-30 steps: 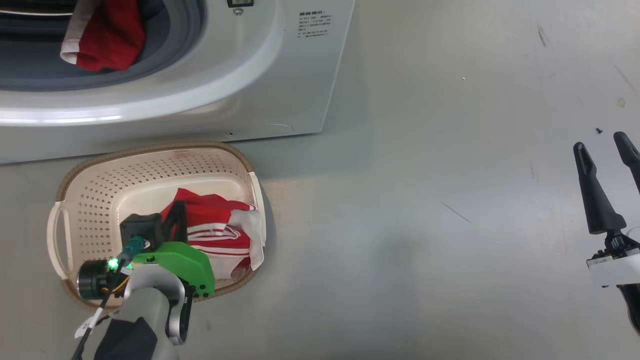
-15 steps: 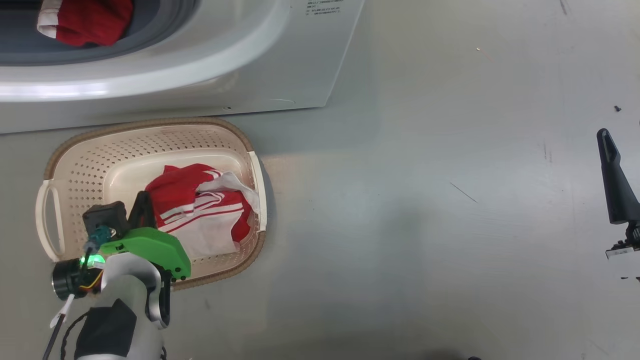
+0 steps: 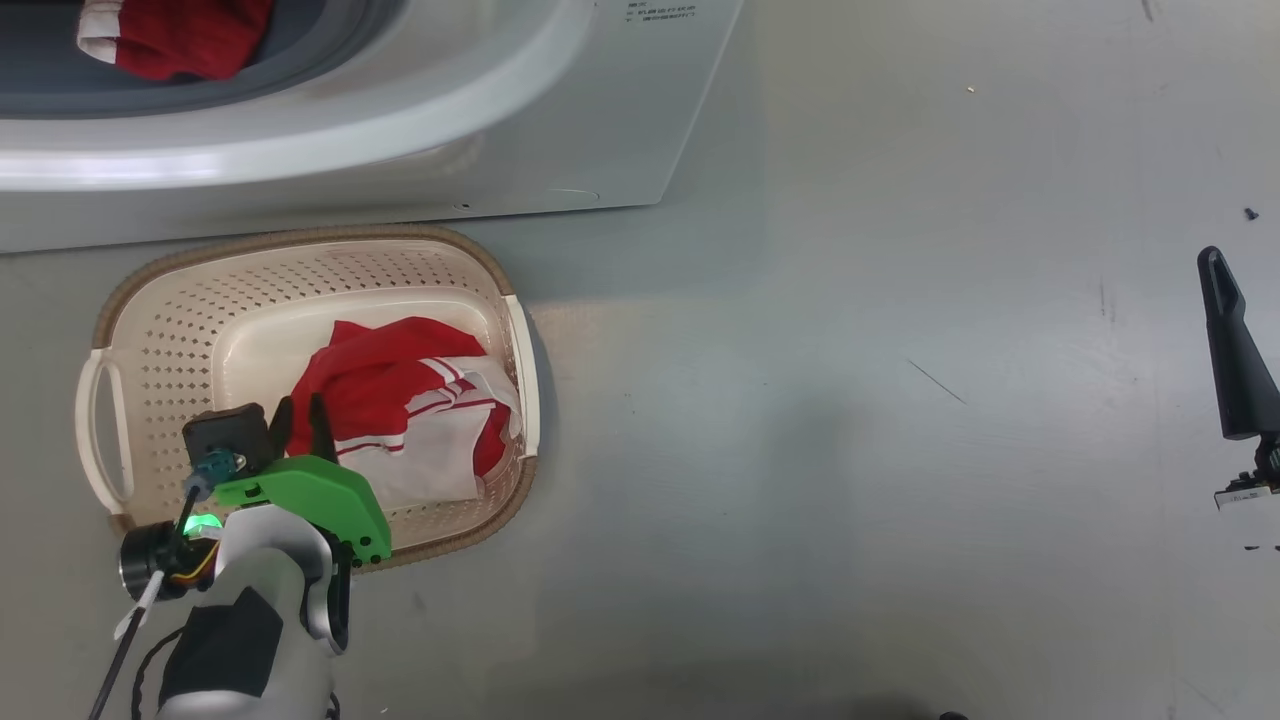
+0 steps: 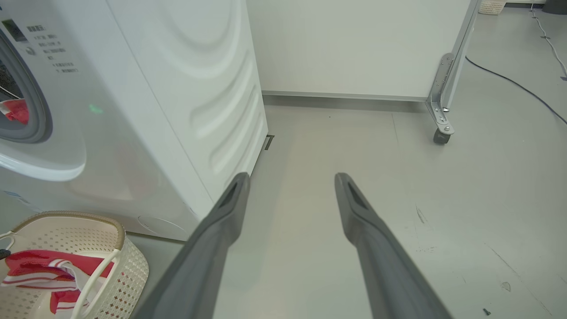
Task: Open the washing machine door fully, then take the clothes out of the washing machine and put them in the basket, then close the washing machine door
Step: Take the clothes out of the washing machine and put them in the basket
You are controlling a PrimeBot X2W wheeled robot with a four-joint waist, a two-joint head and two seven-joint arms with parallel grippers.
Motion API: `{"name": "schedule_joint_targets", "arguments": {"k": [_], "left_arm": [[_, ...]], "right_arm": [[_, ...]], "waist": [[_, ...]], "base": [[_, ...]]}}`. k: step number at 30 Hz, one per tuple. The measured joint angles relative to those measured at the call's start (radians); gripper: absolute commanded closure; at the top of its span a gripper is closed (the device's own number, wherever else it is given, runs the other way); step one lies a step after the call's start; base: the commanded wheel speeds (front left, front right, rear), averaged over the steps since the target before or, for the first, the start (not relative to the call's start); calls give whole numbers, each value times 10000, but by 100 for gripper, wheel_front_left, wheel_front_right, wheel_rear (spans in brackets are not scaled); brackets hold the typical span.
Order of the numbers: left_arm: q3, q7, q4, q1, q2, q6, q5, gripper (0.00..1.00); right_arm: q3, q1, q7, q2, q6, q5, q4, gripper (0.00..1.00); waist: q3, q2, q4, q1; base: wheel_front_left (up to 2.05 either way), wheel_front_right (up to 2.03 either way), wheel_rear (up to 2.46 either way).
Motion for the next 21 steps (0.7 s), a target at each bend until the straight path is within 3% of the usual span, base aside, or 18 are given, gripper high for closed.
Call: {"name": "schedule_joint_targets", "arguments": {"k": [11,21], "left_arm": [[-562,-153,529,-4,-6,0,-428,0],[-1358,-326,77,-1,-12,0,-428,0]], "right_arm": [[178,0,0,161,0,-10,161,0],[384,-1,0,391,0,-113,299,0]], "waist": [[-500,0,102,0],[-1356,0,324,0]], "base": [[0,0,0],[0,0,0]]}}
